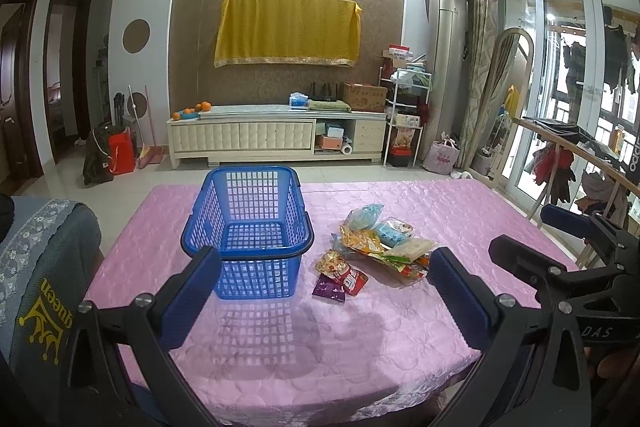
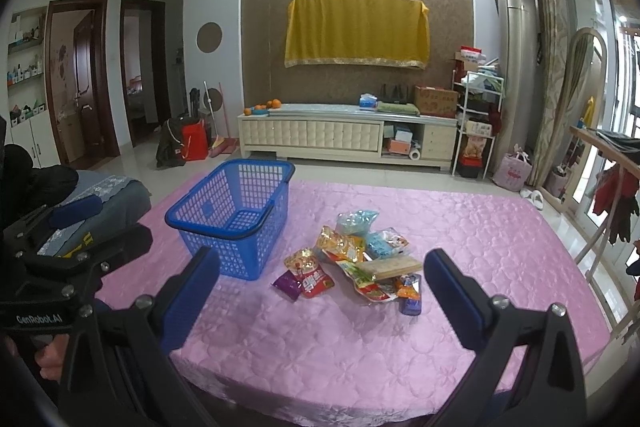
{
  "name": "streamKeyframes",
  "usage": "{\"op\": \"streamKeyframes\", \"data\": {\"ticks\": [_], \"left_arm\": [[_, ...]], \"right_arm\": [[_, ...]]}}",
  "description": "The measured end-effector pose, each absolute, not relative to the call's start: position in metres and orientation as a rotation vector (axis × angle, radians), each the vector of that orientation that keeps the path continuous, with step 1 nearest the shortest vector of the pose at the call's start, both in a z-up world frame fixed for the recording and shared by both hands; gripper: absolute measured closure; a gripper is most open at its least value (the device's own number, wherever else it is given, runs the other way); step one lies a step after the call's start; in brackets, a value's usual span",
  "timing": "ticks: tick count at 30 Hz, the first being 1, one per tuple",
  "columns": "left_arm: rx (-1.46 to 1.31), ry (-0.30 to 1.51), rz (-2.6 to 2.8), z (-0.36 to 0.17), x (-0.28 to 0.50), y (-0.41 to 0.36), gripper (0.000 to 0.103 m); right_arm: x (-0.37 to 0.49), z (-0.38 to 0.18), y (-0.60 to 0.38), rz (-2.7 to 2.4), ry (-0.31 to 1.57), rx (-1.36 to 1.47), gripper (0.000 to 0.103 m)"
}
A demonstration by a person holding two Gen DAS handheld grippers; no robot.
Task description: Organize snacks
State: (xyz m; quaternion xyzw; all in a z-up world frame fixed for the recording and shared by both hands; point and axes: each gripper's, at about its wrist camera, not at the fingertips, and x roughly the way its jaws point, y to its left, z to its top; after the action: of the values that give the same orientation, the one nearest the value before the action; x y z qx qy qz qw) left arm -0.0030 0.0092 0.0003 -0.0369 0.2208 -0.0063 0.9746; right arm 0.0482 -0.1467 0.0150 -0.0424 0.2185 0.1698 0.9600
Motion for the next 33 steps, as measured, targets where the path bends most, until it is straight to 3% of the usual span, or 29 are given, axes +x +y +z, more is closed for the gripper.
{"op": "streamKeyframes", "data": {"ticks": [17,33], "left_arm": [[-0.089,0.459,-0.039,0.006,0.005,0.011,0.0],[-0.019,0.577,-0.166,0.021,0.091,-0.018,0.0]], "right_arm": [[0.053,0.02,-0.148,0.356,0.439,-0.083,0.0],[0.121,0.043,-0.183,0.353,0.453,-0.025,0.0]]}}
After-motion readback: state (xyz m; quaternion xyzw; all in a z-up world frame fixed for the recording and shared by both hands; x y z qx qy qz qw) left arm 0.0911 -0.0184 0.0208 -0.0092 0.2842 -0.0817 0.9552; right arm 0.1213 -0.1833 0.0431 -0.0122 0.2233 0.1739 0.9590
